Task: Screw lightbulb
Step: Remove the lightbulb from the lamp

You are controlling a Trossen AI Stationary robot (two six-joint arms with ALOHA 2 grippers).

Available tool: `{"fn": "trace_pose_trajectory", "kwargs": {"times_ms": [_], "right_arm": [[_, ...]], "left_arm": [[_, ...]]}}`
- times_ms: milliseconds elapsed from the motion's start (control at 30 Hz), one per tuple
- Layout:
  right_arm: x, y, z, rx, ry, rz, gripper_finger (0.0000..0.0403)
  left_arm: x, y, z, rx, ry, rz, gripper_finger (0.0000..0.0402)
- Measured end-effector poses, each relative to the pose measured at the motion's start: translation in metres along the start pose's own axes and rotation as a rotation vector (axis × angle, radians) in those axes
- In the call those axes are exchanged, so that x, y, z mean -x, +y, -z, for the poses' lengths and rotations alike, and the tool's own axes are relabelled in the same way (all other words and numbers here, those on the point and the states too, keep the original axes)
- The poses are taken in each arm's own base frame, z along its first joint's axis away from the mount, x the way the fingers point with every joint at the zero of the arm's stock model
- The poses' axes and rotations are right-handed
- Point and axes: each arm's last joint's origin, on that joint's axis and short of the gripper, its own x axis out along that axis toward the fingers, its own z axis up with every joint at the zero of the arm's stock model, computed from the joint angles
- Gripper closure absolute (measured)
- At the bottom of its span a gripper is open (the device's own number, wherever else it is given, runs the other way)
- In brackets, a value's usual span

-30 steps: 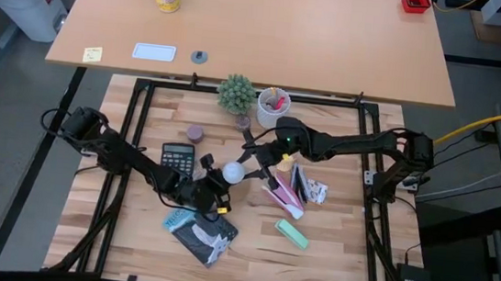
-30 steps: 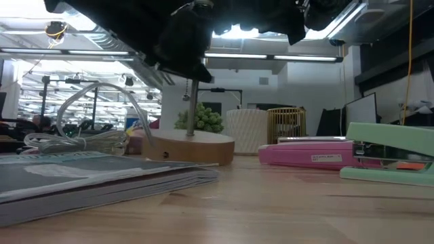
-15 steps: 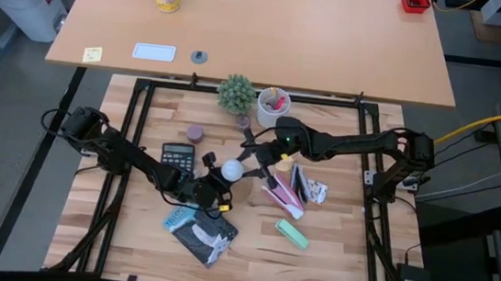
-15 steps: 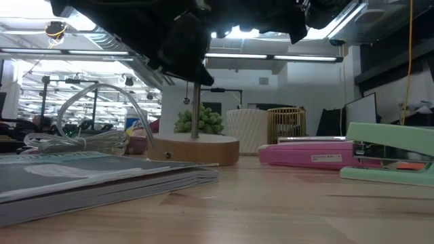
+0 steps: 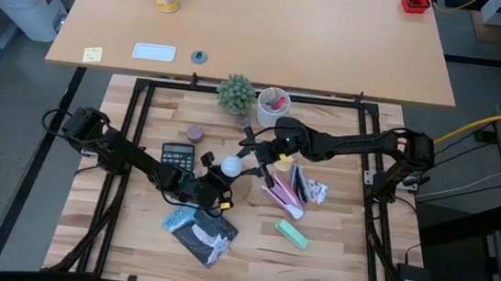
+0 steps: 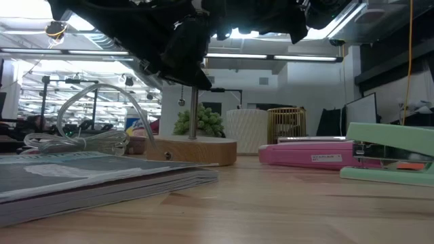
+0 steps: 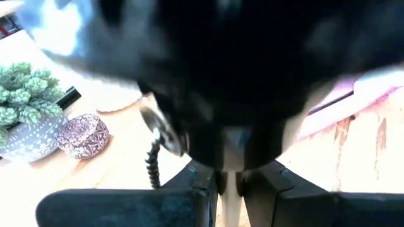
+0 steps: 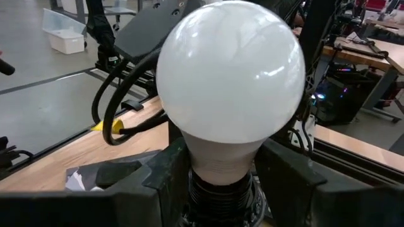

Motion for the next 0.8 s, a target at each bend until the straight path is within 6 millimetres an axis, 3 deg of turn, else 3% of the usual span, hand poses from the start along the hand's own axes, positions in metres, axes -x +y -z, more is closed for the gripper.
{"fn": "trace_pose_trajectory", "kwargs": {"times_ms": [433, 800], "right_arm": [[0.000, -0.002, 0.001, -0.147, 0.022, 0.110, 0.0221], [-0.011, 0.012, -0.004, -0.190, 0.021, 0.202, 0.0221]], "left_arm": [[-0.003, 0.003, 0.001, 0.087, 0.008, -0.011, 0.0357], [-0.003, 0.003, 0.001, 0.118, 0.004, -0.016, 0.0357]]}}
